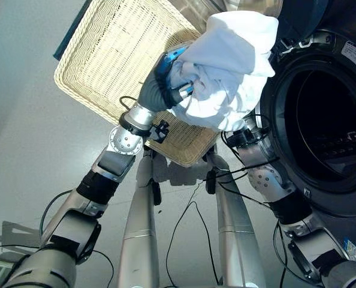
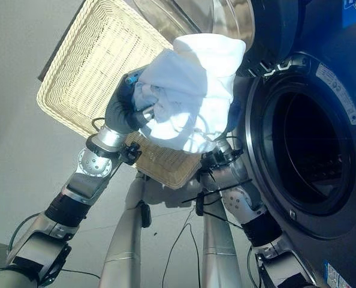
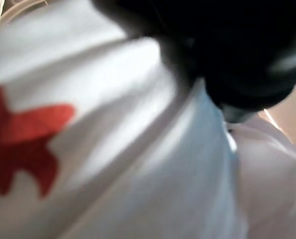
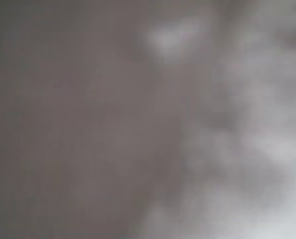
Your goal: Put the clothes into the washing machine.
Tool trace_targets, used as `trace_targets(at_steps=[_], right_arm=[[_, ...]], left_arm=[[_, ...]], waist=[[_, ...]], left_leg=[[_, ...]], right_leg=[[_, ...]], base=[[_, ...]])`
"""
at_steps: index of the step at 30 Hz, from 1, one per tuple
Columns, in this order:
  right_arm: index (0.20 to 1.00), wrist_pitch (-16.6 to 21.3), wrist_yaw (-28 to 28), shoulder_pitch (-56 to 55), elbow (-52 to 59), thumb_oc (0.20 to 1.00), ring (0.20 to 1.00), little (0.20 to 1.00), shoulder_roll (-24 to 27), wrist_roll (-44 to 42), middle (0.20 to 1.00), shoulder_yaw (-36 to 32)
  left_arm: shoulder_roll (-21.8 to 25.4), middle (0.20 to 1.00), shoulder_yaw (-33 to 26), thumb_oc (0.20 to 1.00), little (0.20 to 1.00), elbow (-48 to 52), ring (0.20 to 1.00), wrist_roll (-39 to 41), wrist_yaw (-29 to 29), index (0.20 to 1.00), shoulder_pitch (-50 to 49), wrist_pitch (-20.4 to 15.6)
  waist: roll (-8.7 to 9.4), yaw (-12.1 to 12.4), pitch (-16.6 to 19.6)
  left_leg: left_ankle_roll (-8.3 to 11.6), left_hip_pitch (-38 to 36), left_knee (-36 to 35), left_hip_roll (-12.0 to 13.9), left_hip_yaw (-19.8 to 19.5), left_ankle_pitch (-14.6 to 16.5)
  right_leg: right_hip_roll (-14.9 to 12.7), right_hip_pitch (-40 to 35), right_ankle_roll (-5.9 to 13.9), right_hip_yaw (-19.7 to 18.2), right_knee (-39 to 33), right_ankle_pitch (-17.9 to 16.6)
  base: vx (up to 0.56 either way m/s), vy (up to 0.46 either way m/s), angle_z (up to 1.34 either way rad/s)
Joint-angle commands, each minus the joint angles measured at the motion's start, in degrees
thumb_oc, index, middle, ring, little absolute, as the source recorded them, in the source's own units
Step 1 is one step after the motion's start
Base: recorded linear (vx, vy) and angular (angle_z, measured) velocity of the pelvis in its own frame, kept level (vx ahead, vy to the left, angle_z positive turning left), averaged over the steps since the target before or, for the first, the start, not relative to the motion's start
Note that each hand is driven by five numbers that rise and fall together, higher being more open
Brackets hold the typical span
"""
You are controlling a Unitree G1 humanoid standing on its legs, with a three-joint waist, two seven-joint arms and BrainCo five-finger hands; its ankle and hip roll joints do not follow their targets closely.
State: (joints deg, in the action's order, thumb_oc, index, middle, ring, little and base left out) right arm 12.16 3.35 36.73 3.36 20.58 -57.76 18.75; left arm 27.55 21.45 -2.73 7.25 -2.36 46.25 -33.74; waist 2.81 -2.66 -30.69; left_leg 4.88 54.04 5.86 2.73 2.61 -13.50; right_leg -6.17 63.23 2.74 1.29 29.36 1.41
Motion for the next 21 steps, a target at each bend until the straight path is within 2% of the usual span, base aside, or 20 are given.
trace_targets(at_steps=[1,4,5,6,12,21], right_arm=[[1.000,3.0,4.9,2.0,9.0,1.000,1.000,1.000,-0.2,-2.4,1.000,1.1],[1.000,3.4,5.3,2.2,9.6,1.000,1.000,1.000,-0.2,-3.7,1.000,1.2],[0.482,4.4,6.1,2.2,10.0,0.482,0.482,0.482,-0.2,-4.7,0.482,1.2],[0.200,4.6,6.4,2.2,10.0,0.200,0.200,0.200,-0.2,-5.2,0.200,1.2],[0.200,5.4,8.0,1.8,10.3,0.200,0.200,0.200,-0.8,-6.5,0.200,1.1],[0.200,5.5,8.3,1.6,10.0,0.200,0.200,0.200,-1.1,-6.1,0.200,0.7]], left_arm=[[-0.5,0.200,2.3,0.200,0.200,3.6,0.200,-6.4,-1.3,0.200,2.9,-0.3],[0.0,0.200,2.5,0.200,0.200,3.8,0.200,-8.2,-2.3,0.200,2.9,0.2],[0.5,0.200,2.8,0.200,0.200,3.8,0.200,-9.5,-3.4,0.200,3.1,0.5],[0.6,0.200,2.8,0.200,0.200,3.7,0.200,-10.1,-3.9,0.200,3.2,0.7],[1.2,0.200,2.8,0.200,0.200,3.6,0.200,-11.5,-5.5,0.200,3.2,1.3],[1.2,0.200,1.9,0.200,0.200,3.4,0.200,-13.2,-9.1,0.200,2.5,0.0]], waist=[[-2.20,-1.6,0.9],[-2.22,-1.6,0.9],[-2.30,-1.5,0.9],[-2.32,-1.5,0.9],[-2.40,-1.5,0.9],[-2.46,-1.4,0.9]], left_leg=[[1.26,1.2,7.2,-2.4,-0.1,6.2],[1.36,1.3,7.3,-2.4,-0.1,6.1],[1.42,1.3,7.3,-2.3,-0.1,6.1],[1.44,1.4,7.3,-2.3,-0.1,6.1],[1.51,1.5,7.3,-2.2,0.0,6.0],[1.64,1.6,7.1,-2.0,0.0,5.9]], right_leg=[[2.2,-5.4,5.50,3.6,-16.4,-12.3],[2.2,-5.3,5.59,3.7,-16.4,-12.5],[2.1,-5.3,5.61,3.8,-16.5,-12.5],[2.0,-5.3,5.62,3.8,-16.5,-12.5],[1.8,-5.2,5.73,4.0,-16.7,-12.6],[1.9,-5.2,5.80,4.0,-16.7,-12.6]], base=[[0.00,0.000,0.00],[0.00,0.000,0.00],[0.00,0.000,0.00],[0.00,0.000,0.00],[0.00,0.000,0.00],[0.00,0.000,0.00]])
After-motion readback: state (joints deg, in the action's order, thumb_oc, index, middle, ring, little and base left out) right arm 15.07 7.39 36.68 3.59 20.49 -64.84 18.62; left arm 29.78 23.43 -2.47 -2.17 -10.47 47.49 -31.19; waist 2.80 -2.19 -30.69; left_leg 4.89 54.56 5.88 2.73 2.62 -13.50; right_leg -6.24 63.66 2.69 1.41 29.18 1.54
